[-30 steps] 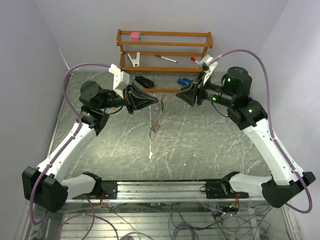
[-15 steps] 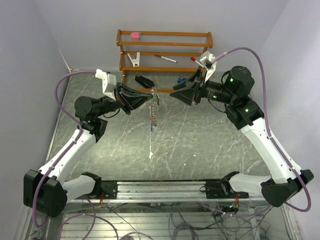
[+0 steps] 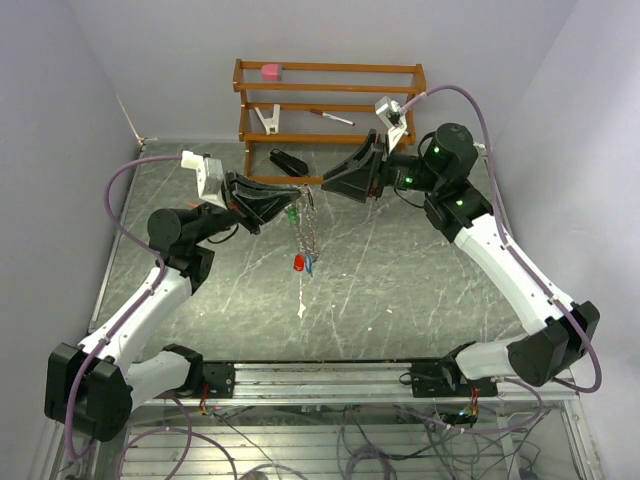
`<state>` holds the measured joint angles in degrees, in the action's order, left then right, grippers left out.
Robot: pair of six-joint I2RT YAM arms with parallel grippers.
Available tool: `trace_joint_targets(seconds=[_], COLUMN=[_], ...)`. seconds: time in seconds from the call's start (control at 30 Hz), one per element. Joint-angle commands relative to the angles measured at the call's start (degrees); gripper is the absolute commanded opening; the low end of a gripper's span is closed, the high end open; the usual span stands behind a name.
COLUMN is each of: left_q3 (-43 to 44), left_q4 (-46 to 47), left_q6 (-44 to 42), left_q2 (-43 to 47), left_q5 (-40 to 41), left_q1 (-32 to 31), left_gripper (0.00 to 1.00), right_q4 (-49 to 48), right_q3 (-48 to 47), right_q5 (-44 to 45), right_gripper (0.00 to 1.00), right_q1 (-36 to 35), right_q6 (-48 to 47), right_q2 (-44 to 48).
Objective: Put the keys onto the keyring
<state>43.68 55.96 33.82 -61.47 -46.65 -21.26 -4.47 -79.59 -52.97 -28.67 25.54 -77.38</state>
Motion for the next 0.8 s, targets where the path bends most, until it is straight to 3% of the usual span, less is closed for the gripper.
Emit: trace_joint_targets(seconds=[0.0,0.6,0.77], left_q3=[0.5,1.71,1.54], left_q4=[5.11,4.17,4.11], left_q6=[-0.05,-0.29,-0.46], left_q2=[0.66,-0.75,-0.74], left_q5=[1.76,1.06,1.24], left_q1=[-0.09,-1.05,-1.2], left_gripper=[0.07,0.07,0.07], right_q4=[-7.64,-13.85,-13.86], right_q3=[0.84,-0.38,-0.48], right_q5=[-3.16,-5.56,-5.83], right_gripper=[0.33,0.28,0.2], right_q1=[-0.1,-2.65,-2.71], right_q6=[4.41,8.52,8.43], right_q2=[-1.0,-4.78,-4.87])
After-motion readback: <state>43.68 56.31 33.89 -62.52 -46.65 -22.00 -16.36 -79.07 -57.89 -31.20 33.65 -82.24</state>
